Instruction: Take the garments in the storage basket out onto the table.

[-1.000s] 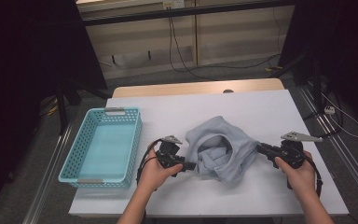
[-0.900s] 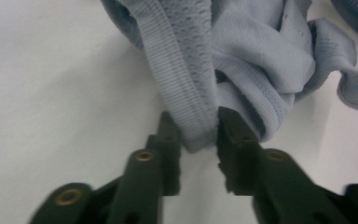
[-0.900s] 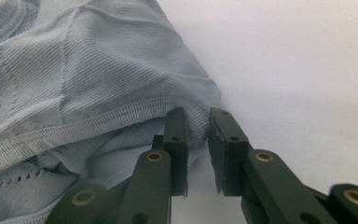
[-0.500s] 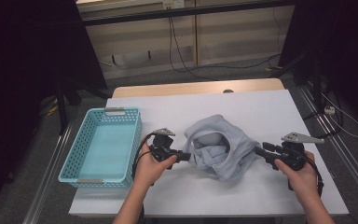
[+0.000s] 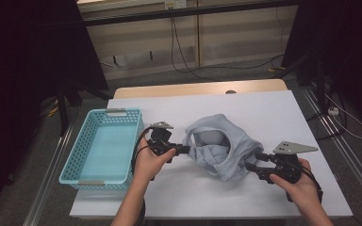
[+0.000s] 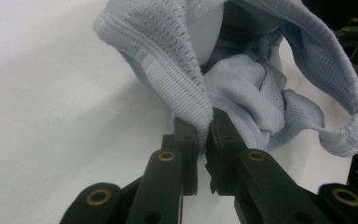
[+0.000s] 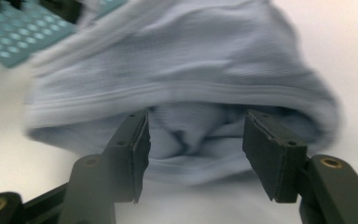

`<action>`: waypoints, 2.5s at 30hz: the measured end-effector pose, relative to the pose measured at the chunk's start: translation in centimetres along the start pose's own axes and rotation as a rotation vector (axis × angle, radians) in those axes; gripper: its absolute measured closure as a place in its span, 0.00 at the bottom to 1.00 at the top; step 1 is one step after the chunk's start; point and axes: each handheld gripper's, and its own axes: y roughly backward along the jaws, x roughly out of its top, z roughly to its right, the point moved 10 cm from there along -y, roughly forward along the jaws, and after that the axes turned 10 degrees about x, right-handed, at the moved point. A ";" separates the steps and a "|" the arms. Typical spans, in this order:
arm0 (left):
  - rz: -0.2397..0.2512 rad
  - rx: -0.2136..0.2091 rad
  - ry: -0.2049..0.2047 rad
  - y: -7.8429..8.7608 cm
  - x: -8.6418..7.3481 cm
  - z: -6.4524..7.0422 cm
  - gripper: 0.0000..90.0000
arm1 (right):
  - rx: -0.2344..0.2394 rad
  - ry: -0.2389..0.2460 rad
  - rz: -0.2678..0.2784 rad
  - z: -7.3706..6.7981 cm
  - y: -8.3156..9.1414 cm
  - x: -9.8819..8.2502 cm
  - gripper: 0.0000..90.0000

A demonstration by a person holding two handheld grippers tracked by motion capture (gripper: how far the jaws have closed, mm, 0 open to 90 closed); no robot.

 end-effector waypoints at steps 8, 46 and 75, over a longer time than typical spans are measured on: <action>-0.005 0.003 -0.010 -0.6 0.1 0.3 0.94 | 0.012 0.034 -0.034 -1.2 -0.7 -0.5 0.42; -0.025 0.046 0.007 -1.1 -0.4 -1.2 0.94 | -0.181 -0.027 -0.038 5.9 -0.7 -0.6 0.49; 0.056 0.027 0.036 -1.6 2.3 -1.9 0.86 | 0.185 0.142 -0.175 -5.7 -5.6 -1.6 0.95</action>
